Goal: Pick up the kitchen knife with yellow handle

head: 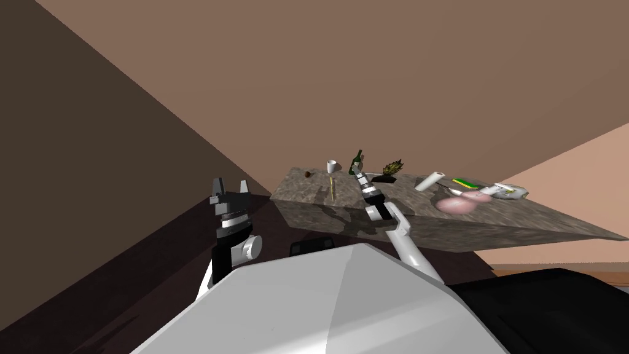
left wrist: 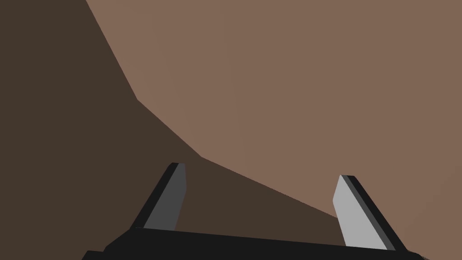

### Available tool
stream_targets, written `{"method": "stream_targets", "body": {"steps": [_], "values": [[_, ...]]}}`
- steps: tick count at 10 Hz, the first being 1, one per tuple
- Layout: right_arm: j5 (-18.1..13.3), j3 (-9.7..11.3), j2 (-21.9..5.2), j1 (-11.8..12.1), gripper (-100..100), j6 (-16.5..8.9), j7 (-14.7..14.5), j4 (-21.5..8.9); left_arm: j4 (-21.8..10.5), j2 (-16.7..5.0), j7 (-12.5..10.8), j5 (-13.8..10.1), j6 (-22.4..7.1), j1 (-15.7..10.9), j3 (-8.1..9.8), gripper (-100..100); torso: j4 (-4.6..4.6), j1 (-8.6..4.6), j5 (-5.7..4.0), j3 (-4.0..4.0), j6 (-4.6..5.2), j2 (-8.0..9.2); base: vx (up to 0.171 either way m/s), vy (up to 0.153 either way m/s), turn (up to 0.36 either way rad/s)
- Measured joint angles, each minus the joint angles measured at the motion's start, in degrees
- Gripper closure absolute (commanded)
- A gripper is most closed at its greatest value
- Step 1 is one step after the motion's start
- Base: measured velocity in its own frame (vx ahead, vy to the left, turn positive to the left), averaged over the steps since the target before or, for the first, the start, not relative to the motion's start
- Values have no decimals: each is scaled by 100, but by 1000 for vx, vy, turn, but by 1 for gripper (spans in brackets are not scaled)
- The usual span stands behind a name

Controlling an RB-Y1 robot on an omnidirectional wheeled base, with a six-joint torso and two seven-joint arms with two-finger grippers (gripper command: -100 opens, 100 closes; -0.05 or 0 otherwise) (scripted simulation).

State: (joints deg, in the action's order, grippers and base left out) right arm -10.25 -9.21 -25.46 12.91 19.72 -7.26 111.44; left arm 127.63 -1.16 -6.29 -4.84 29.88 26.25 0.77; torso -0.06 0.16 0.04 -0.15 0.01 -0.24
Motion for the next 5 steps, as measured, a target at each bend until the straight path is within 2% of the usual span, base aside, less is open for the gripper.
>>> {"method": "stream_targets", "body": {"steps": [5], "values": [[56, -68, -173, -642, -100, -732, 455, -259, 0, 0, 0, 0, 0, -1, 0, 0, 1, 0, -1, 4, -1, 7, 45, 48, -77]]}}
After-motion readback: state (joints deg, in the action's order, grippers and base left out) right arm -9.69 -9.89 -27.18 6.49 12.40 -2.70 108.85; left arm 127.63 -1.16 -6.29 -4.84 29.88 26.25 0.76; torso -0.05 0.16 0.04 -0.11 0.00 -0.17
